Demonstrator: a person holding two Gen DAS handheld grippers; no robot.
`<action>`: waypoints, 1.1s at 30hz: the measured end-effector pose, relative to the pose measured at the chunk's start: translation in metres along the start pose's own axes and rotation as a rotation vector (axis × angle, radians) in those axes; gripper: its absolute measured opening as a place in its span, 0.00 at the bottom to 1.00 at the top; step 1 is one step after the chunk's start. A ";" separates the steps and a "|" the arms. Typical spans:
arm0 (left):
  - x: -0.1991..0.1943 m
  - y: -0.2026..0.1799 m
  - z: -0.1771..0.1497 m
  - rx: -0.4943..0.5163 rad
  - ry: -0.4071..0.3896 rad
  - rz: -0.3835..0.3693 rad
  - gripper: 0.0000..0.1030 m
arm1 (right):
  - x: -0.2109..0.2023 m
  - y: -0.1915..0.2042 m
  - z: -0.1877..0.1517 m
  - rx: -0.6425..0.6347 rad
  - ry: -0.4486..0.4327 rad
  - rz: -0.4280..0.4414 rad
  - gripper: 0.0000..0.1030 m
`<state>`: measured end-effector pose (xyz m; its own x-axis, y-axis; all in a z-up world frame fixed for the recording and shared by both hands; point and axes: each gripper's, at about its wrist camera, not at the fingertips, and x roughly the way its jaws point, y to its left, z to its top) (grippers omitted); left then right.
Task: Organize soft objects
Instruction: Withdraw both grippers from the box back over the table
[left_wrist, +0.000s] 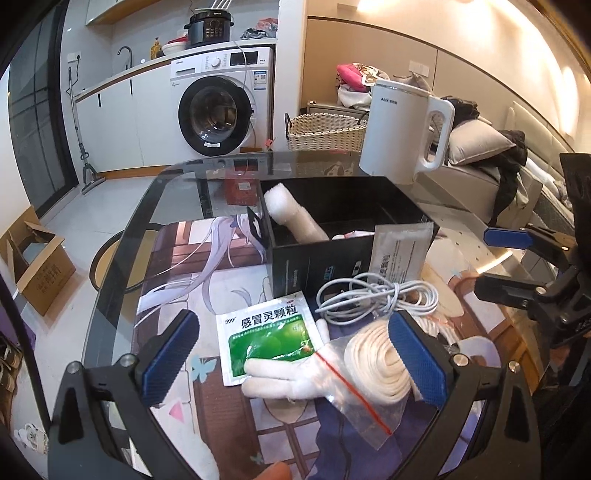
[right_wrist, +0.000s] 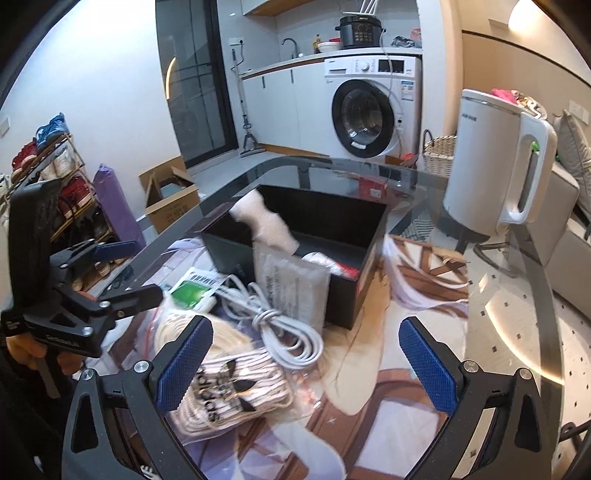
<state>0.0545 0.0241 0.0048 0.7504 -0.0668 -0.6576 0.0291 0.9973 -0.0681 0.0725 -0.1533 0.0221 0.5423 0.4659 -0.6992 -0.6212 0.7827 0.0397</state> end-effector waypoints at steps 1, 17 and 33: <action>0.000 0.001 -0.001 0.001 0.002 0.001 1.00 | 0.000 0.001 -0.002 -0.001 0.006 0.006 1.00; -0.004 0.006 -0.012 0.018 0.025 -0.011 1.00 | 0.001 0.014 -0.027 0.021 0.076 0.048 0.99; 0.003 0.008 -0.016 0.028 0.042 0.020 1.00 | 0.044 0.033 -0.025 0.236 0.177 0.044 0.99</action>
<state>0.0464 0.0313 -0.0103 0.7225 -0.0475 -0.6897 0.0334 0.9989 -0.0338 0.0617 -0.1177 -0.0251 0.3978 0.4387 -0.8058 -0.4819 0.8473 0.2234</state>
